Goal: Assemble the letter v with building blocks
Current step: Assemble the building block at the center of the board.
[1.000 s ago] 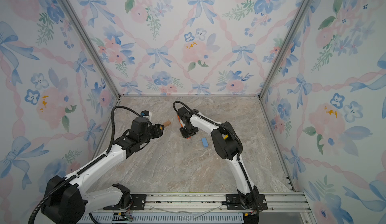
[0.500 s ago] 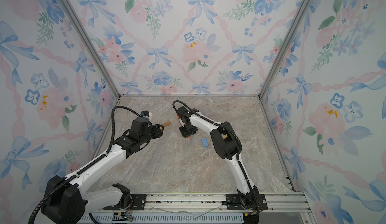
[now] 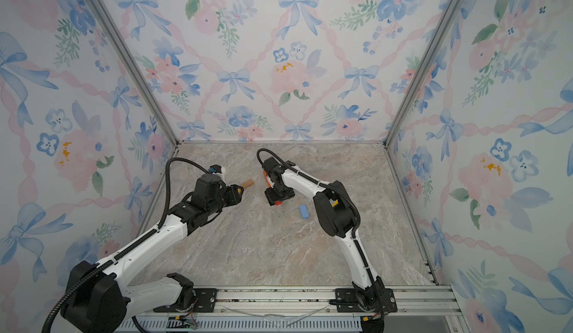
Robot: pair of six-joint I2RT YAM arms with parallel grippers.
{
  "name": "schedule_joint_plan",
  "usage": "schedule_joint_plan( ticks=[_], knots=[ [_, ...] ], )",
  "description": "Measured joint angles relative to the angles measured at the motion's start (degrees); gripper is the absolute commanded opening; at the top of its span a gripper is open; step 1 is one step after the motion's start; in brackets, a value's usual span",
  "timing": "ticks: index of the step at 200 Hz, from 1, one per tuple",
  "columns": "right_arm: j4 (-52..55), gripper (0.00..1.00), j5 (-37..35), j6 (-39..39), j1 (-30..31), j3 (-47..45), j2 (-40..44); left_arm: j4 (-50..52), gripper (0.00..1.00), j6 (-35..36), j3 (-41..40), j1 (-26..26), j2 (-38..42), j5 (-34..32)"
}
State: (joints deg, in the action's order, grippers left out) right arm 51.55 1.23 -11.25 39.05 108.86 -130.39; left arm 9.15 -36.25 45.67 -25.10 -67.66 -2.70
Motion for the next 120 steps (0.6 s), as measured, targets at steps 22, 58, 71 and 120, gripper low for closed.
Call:
schedule_joint_plan(
  ticks=[22,58,71,120],
  knots=[
    [-1.7,0.79,0.0,-0.8,0.0,-4.9,6.8,0.0,0.52,0.0,0.0,0.0,0.0,0.2],
    [-7.6,0.63,0.5,-3.5,-0.1,-14.5,22.0,0.0,0.37,-0.2,0.0,0.0,-0.2,1.4],
    [-11.0,0.34,0.9,-5.0,-0.1,-18.9,26.6,-1.0,0.31,-0.3,-0.2,0.0,-0.7,2.6],
    [-25.9,0.0,2.9,-12.5,-0.1,-38.7,32.0,-10.3,0.13,-2.2,-6.4,-3.6,-4.9,9.6]
  ],
)
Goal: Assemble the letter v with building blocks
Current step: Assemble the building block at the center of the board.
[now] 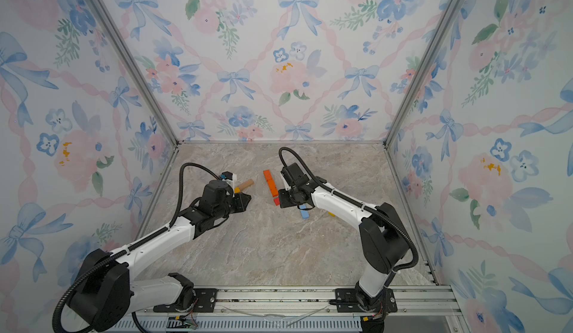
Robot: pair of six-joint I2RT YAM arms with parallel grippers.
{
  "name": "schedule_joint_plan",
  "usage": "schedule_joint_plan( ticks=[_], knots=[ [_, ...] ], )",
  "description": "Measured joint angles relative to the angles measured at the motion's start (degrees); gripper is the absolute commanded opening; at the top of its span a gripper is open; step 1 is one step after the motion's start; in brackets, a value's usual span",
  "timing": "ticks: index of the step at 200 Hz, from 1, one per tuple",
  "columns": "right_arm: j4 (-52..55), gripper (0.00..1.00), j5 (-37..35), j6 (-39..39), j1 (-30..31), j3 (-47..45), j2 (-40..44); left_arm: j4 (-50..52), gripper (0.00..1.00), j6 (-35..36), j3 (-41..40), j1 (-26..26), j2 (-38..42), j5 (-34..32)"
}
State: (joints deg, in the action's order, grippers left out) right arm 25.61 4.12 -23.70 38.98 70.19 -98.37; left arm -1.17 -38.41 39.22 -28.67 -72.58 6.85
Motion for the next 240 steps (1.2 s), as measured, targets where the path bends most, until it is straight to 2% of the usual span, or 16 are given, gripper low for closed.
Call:
schedule_joint_plan(
  ticks=[18,32,78,142,240],
  knots=[
    [-3.2,0.0,0.2,-2.1,0.2,-3.5,-0.4,-1.1,0.03,-0.5,-0.8,-1.7,-2.2,0.3],
    [-5.6,0.0,0.2,-3.4,0.2,-4.7,-0.6,-2.0,0.0,-0.9,-0.9,-2.4,-3.5,0.3],
    [-12.2,0.0,0.5,-6.8,0.5,-4.9,-4.2,-5.0,0.0,-3.1,-0.9,-2.5,-8.9,0.1],
    [-16.1,0.0,0.8,-10.2,0.5,-6.7,-8.2,-7.6,0.0,-5.4,1.0,-2.5,-18.7,1.8],
    [-20.9,0.0,3.0,-13.4,0.4,-6.7,-11.5,-8.6,0.0,-7.1,2.9,-2.5,-22.9,2.0]
  ],
)
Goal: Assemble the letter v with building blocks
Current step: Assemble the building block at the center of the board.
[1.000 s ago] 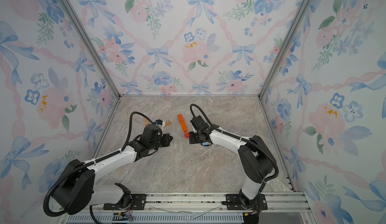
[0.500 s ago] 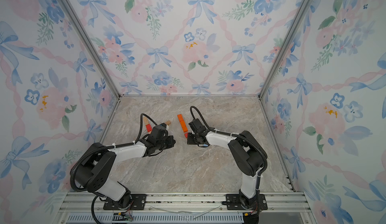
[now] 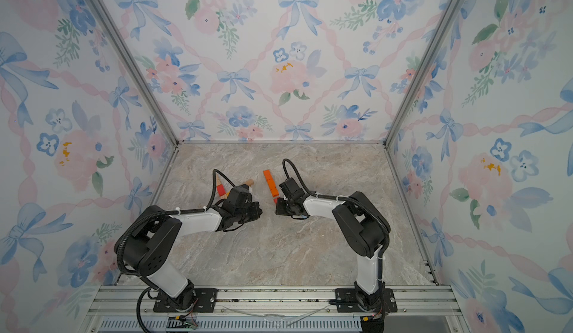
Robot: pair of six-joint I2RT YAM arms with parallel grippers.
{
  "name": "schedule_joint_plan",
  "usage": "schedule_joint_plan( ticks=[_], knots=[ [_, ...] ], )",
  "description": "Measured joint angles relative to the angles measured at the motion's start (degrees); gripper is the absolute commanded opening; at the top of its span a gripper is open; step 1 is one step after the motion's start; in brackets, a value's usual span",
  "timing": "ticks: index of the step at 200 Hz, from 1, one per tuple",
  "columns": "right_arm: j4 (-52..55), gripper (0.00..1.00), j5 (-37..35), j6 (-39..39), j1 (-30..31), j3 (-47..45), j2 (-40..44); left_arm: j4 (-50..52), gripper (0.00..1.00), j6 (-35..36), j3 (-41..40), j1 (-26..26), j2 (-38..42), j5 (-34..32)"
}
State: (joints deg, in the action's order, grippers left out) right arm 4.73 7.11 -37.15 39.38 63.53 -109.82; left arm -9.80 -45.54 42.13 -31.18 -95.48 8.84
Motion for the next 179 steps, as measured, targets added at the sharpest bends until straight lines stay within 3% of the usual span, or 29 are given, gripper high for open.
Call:
schedule_joint_plan(
  ticks=[179],
  knots=[
    [-1.8,0.0,1.5,-1.0,-1.4,1.6,-1.9,-1.9,0.0,-1.1,3.9,0.0,-5.0,0.0]
  ],
)
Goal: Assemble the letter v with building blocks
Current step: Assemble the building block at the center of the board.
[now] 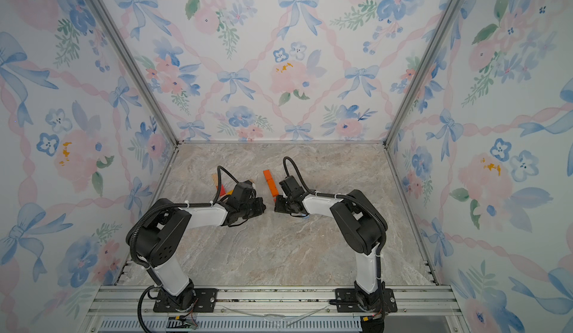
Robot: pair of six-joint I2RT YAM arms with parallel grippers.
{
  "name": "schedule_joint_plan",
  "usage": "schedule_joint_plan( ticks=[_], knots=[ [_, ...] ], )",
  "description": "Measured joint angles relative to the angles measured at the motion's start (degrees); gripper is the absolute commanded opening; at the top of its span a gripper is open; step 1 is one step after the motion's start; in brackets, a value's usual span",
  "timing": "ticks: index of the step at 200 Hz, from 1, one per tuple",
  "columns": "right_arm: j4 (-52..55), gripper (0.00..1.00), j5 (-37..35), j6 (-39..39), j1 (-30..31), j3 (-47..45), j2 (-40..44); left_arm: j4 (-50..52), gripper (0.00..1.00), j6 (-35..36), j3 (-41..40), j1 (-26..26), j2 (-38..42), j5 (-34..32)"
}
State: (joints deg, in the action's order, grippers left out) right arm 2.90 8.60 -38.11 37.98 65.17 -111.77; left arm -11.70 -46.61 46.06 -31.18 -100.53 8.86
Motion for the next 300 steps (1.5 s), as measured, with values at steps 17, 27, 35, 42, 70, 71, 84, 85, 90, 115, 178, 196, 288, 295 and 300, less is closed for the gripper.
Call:
schedule_joint_plan(
  ticks=[17,27,35,42,70,71,84,85,90,115,178,196,288,295,300],
  knots=[
    [0.1,0.0,0.0,0.1,-0.1,0.2,-0.1,0.0,0.0,0.0,0.4,0.0,-0.4,0.0],
    [0.3,0.0,0.0,0.2,-0.1,0.6,-0.4,0.0,0.0,0.0,0.5,0.0,-0.4,0.0],
    [0.3,0.0,0.0,0.2,-0.1,0.8,-0.6,0.0,0.0,0.0,0.5,0.0,-0.4,0.0],
    [0.3,0.0,0.0,0.2,-0.1,1.1,-0.8,0.0,0.0,0.0,0.5,0.0,-0.4,0.0],
    [0.7,0.0,-0.2,0.7,-0.1,1.9,-1.3,0.0,0.0,0.0,0.7,0.0,-0.5,0.0],
    [0.6,0.0,-0.2,0.7,-0.1,1.9,-1.3,0.0,0.0,0.0,0.7,0.0,-0.5,0.0],
    [0.8,0.0,-0.3,0.8,-0.1,2.4,-1.5,0.0,0.0,0.0,1.0,0.0,-0.6,0.0],
    [0.9,0.0,-0.3,0.8,-0.1,2.4,-1.5,0.0,0.0,0.0,1.0,0.0,-0.6,0.0],
    [0.9,0.0,-0.3,0.8,-0.1,2.5,-1.6,-0.1,0.0,0.0,1.2,0.0,-0.8,0.0],
    [1.0,0.0,-0.3,1.0,-0.2,2.6,-1.7,-0.3,0.0,0.0,1.7,0.0,-1.3,0.0],
    [1.2,0.0,-0.4,1.2,-0.2,2.6,-1.7,-0.4,0.0,0.0,1.7,0.0,-1.4,0.0],
    [1.3,0.0,-0.5,1.2,-0.5,2.6,-1.6,-0.4,0.0,0.0,1.7,0.0,-1.4,0.0],
    [1.5,0.0,-1.3,1.2,-1.6,2.2,-1.2,-0.4,0.0,0.0,2.1,0.0,-2.3,0.0],
    [1.5,0.0,-1.3,1.2,-1.6,2.2,-1.2,-0.4,0.0,0.0,2.1,0.0,-2.4,0.0],
    [1.5,0.0,-1.3,1.2,-1.6,2.2,-1.2,-0.4,0.0,0.0,2.2,0.0,-2.4,0.0]
  ],
)
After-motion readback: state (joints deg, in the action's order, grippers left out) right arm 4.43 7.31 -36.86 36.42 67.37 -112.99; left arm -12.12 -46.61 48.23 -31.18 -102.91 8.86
